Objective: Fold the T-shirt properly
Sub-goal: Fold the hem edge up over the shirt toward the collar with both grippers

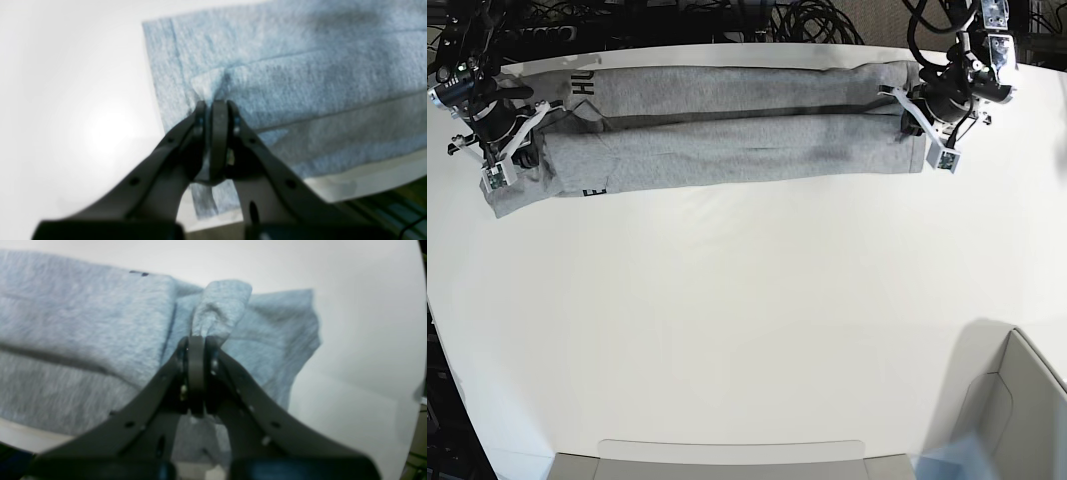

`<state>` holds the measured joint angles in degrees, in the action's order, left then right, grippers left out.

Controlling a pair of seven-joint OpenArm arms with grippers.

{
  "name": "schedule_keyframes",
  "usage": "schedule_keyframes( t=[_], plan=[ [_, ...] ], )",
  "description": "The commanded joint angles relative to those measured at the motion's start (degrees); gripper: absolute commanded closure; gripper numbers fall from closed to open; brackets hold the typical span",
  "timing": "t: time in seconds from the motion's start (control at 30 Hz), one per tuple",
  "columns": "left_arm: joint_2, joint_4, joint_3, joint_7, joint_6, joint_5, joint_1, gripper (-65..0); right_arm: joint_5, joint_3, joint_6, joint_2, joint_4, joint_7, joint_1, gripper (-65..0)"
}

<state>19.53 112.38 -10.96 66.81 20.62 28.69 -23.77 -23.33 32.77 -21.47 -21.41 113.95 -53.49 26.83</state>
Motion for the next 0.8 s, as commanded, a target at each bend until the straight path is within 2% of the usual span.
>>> schedule_keyframes(
  t=[0.0, 0.23, 0.27, 0.33, 0.4, 0.47, 0.63, 0.77],
  plan=[
    [0.6, 1.0, -1.0, -1.0, -0.1, 0.2, 0.0, 0.0, -0.1, 0.5, -0.1, -0.7, 0.9, 1.1, 0.4, 0.0],
    [0.5, 1.0, -1.5, -1.0, -0.2, 0.4, -0.2, 0.0, -0.3, 0.1, -0.2, -0.4, 0.7, 1.1, 1.1, 0.0],
    [0.6, 1.4, -1.6, -1.0, -0.2, 0.4, -0.6, -4.3, -0.3, 0.1, -0.2, -0.4, 0.7, 1.1, 1.1, -2.3],
    [0.6, 3.4, -1.6, -1.8, -0.2, 0.5, -1.7, -14.1, -0.4, 0.3, -0.2, -0.4, 0.7, 1.1, 1.0, -11.9],
    [0.6, 4.6, -1.7, -4.9, -0.1, 0.7, -3.3, -21.6, -0.4, 0.3, -0.2, -0.4, 0.9, 1.1, 1.0, -19.2],
    [0.6, 4.3, -1.7, -7.6, 0.0, 2.6, -4.0, -25.3, -0.4, 0.3, -0.2, -0.4, 0.8, 1.1, 0.8, -19.5],
    [2.8, 2.6, -2.1, -8.9, -0.4, 13.1, -3.7, -25.6, -0.4, 0.1, -0.2, -0.4, 0.6, 1.1, 0.6, -17.3],
    [2.8, -0.8, -7.7, -8.6, -0.1, 15.0, -3.4, -25.9, -0.4, 0.1, -0.2, -0.4, 0.6, 1.1, 0.6, -17.3]
  ],
)
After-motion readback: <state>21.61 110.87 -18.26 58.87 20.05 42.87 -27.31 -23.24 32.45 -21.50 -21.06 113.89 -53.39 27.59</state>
